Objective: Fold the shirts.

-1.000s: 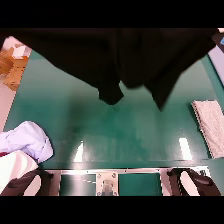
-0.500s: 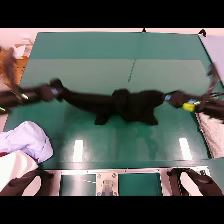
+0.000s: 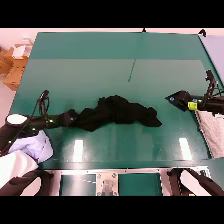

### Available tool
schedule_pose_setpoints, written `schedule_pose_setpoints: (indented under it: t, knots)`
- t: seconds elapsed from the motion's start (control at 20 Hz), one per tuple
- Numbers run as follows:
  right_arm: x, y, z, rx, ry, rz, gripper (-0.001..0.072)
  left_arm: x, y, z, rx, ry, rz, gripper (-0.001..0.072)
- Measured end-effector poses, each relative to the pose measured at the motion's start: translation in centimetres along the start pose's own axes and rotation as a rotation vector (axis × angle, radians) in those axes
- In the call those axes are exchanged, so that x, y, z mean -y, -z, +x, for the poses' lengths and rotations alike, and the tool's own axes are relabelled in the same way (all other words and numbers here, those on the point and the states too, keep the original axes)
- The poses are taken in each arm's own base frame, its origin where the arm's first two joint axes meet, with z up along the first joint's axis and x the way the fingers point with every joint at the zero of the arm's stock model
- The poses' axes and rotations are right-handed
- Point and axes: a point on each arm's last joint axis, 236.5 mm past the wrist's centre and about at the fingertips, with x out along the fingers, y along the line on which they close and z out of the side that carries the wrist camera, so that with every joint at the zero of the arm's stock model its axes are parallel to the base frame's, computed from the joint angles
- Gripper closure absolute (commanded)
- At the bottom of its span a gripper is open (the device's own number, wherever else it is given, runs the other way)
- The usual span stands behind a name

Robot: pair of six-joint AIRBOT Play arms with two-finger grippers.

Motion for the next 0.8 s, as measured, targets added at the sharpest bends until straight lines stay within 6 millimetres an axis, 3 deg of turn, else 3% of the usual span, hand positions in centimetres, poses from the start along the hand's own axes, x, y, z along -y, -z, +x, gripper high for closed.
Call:
schedule_pose_setpoints:
  t: [0.05, 0.1, 0.25, 0.35, 0.55, 0.7, 0.75, 0.8]
  knots:
    - [-0.8, 1.9, 0.2, -0.043, -0.013, -0.012, 0.0183, -0.2, 0.1, 0.1, 0.001, -0.005, -0.001, 0.0685]
    - [-1.4, 3.9, 0.9, -0.084, -0.023, -0.021, 0.0169, -0.2, 0.2, 0.1, -0.001, -0.005, -0.003, 0.0685]
    - [-3.6, 9.9, 4.7, -0.178, -0.065, -0.052, 0.0169, -0.4, 0.3, 0.2, -0.003, -0.009, -0.005, 0.0685]
    - [-5.2, 12.4, 7.4, -0.201, -0.084, -0.091, 0.0169, -0.4, 0.4, 0.3, -0.005, -0.008, -0.005, 0.0685]
    - [-8.8, 14.8, 13.0, -0.271, -0.091, -0.171, 0.017, -0.4, 0.5, 0.3, -0.009, -0.007, -0.006, 0.0685]
    - [-11.0, 15.1, 17.3, -0.319, -0.085, -0.213, 0.0173, -0.4, 0.6, 0.3, -0.01, -0.007, -0.006, 0.0685]
    - [-11.3, 15.1, 18.4, -0.332, -0.082, -0.219, 0.0231, -0.4, 0.6, 0.3, -0.01, -0.006, -0.007, 0.0685]
    - [-11.5, 15.3, 19.3, -0.344, -0.078, -0.223, 0.0338, -0.3, 0.6, 0.3, -0.013, -0.004, -0.007, 0.0685]
